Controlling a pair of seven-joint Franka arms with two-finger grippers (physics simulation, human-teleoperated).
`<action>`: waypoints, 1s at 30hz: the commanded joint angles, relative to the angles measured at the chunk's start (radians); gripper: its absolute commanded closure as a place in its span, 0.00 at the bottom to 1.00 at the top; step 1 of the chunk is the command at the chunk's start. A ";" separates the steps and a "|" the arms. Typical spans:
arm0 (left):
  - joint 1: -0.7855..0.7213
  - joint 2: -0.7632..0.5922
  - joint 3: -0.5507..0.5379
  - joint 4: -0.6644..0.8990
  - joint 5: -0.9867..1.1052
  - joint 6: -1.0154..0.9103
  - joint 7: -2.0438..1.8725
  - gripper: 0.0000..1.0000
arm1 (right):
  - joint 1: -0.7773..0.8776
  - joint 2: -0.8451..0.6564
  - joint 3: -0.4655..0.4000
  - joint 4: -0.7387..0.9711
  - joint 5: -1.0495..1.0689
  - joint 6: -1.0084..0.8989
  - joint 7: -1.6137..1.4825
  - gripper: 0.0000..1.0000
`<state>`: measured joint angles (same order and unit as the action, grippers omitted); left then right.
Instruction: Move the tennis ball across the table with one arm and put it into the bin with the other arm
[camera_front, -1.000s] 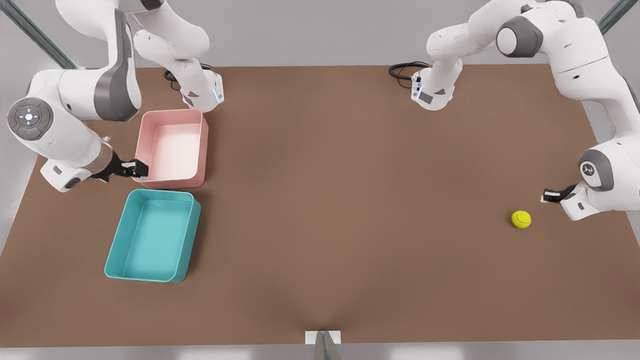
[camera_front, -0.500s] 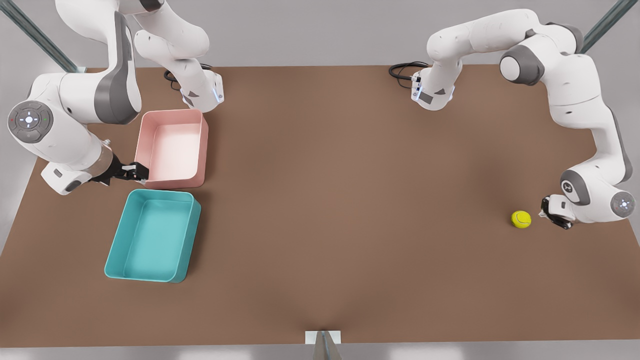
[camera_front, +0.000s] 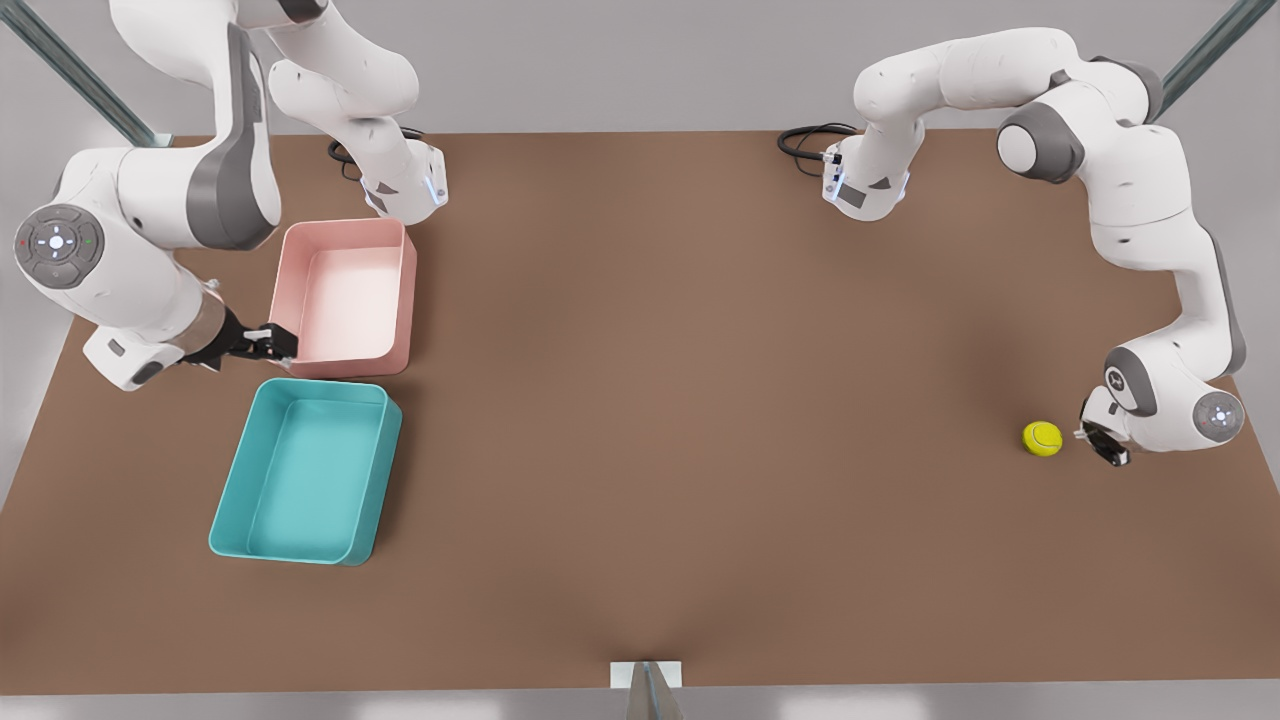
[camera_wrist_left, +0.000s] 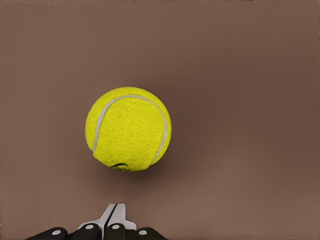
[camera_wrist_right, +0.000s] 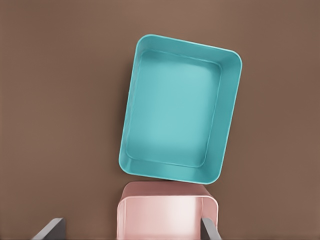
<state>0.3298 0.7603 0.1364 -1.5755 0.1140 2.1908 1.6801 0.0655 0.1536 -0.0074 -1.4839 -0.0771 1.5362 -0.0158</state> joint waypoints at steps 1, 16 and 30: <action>0.000 0.001 0.000 0.000 -0.024 0.018 0.282 0.79 | -0.012 -0.005 0.000 -0.006 0.010 -0.001 -0.044 0.00; -0.230 -0.153 -0.216 -0.135 -0.244 -0.040 -0.988 0.79 | -0.010 0.000 0.000 -0.007 0.010 -0.004 -0.044 0.00; -0.391 -0.434 -0.130 0.350 -0.188 -1.119 -2.041 0.00 | 0.346 0.277 0.014 0.007 0.145 0.206 0.503 0.00</action>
<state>-0.0598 0.3278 0.0169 -1.2268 -0.0718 1.2785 0.5347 0.3733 0.4078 0.0057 -1.4804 0.0531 1.6136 0.0458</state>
